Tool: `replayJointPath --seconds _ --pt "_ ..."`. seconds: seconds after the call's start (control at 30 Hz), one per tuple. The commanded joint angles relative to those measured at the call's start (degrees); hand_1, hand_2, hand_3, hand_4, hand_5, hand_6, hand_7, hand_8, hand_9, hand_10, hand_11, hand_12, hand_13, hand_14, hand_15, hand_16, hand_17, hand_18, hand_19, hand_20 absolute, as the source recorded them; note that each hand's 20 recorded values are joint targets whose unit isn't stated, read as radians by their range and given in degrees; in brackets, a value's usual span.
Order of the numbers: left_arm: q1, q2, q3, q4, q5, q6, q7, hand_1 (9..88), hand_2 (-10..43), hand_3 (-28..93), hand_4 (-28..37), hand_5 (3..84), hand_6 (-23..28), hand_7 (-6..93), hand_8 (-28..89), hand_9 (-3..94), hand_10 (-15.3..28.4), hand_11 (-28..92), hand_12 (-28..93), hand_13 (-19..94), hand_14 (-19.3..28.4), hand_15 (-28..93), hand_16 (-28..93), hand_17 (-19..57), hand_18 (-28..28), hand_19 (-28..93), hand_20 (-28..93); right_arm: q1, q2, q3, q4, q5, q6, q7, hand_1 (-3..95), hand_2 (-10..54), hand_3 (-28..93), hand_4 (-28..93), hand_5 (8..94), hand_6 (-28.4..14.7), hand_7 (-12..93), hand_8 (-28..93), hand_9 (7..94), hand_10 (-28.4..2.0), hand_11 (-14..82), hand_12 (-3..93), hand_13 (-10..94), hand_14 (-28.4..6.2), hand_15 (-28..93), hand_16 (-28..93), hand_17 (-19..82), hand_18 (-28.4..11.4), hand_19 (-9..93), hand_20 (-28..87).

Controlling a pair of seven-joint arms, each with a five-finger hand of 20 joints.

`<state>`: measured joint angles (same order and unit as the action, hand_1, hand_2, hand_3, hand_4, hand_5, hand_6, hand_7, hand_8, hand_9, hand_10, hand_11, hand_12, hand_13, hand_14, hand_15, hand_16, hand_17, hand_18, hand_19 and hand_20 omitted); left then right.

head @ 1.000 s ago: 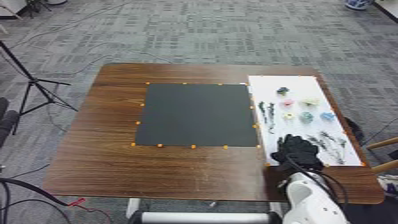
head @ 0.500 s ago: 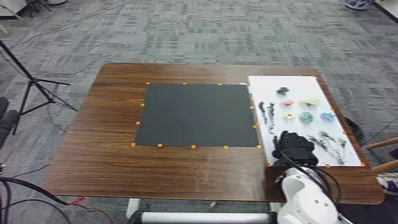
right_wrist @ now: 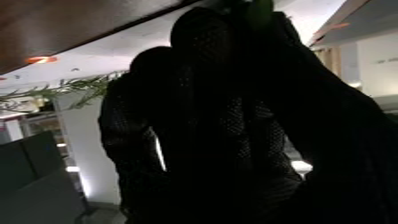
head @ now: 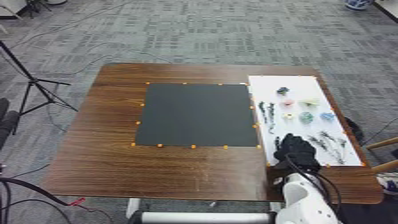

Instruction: Arrange flowers

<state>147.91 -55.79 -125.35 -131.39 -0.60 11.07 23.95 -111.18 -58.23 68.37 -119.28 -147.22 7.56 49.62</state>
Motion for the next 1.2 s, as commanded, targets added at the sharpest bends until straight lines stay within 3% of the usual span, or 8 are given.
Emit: replayJointPath --seconds 0.03,0.13,0.27,0.47,0.63,0.77,0.93,1.2 --pt "-3.43 3.15 2.57 2.22 1.42 0.92 -1.75 27.0 15.8 67 -28.3 36.8 5.7 5.9 -7 32.4 11.7 10 9 20 9.2 16 -5 -2.1 4.8 15 9 -1.16 1.50 -0.44 -0.15 -1.46 5.63 0.66 57.1 -9.5 79 -23 73.7 1.2 53 16 89.8 -8.1 19.9 52.5 77 -5.7 51 51 39 -28.4 87 38" --pt "-4.80 4.35 3.69 3.03 0.60 1.16 -1.51 26.9 15.9 67 -28.3 36.6 6.1 5.9 -8 32.3 11.6 10 9 20 9.2 16 -6 -2.2 4.7 15 8 -0.90 1.90 -0.41 -0.40 -2.64 8.57 0.81 56.8 -9.5 80 -23 73.9 1.1 54 16 90.1 -7.8 20.2 52.3 77 -5.5 51 51 40 -28.4 87 38" --pt "-5.69 4.80 3.97 3.85 0.77 1.23 -1.87 25.8 16.3 67 -28.3 36.5 6.5 5.4 -7 32.3 11.6 10 8 20 9.2 16 -6 -2.2 4.6 14 8 -0.51 2.99 -0.81 -1.58 -3.19 12.63 0.66 56.4 -9.5 80 -22 74.2 1.2 54 16 90.3 -7.9 20.5 52.5 78 -5.4 51 51 40 -28.4 87 38" --pt "-3.95 3.73 2.07 4.04 0.01 1.78 -0.81 25.4 16.6 67 -28.3 36.4 6.6 5.0 -7 32.1 11.5 10 8 20 9.2 16 -6 -2.3 4.6 14 8 3.68 3.70 -3.46 -1.52 1.08 18.57 -1.99 56.0 -9.5 80 -21 74.3 1.2 54 16 90.5 -7.7 20.6 52.9 78 -5.7 51 52 40 -28.4 87 38" --pt "-2.84 3.45 1.03 5.28 -0.20 2.12 -1.39 24.1 17.5 67 -28.3 36.3 6.6 4.8 -7 32.2 11.7 10 8 20 9.2 16 -6 -2.3 4.6 14 8 11.07 3.75 -7.58 -0.79 10.26 18.17 -5.49 55.9 -9.5 80 -20 74.0 1.2 54 16 90.4 -7.7 20.8 53.4 78 -6.0 52 52 40 -28.4 87 38" --pt "-2.34 3.04 1.16 5.93 -1.49 2.64 -0.09 23.8 17.8 66 -28.3 36.1 6.5 4.8 -7 32.1 11.6 9 8 20 9.1 15 -6 -2.4 4.6 14 8 17.33 3.28 -12.29 -0.02 15.87 18.73 -7.94 56.0 -9.5 80 -21 73.8 1.3 55 16 90.3 -7.8 20.8 53.6 77 -5.8 52 52 40 -28.4 87 38" --pt "-1.50 2.26 1.03 5.81 -1.85 3.04 0.65 23.1 19.1 65 -28.3 36.0 6.5 4.5 -7 32.0 11.6 9 8 20 9.0 15 -6 -2.4 4.6 14 8 26.07 0.65 -18.96 2.64 20.41 16.88 -10.52 55.9 -9.5 80 -21 73.6 1.3 55 16 90.2 -7.6 20.9 53.6 77 -5.8 52 52 40 -28.4 87 38" --pt "-1.03 2.14 1.14 5.71 -1.85 3.85 1.08 22.3 19.3 66 -28.3 35.9 6.5 4.3 -7 32.0 11.7 9 8 20 9.1 15 -6 -2.5 4.6 14 8 37.69 -7.86 -27.49 9.43 28.47 6.11 -12.23 56.0 -9.5 80 -22 73.3 1.3 55 16 90.1 -7.6 20.9 53.4 77 -6.1 52 52 40 -28.4 87 38"
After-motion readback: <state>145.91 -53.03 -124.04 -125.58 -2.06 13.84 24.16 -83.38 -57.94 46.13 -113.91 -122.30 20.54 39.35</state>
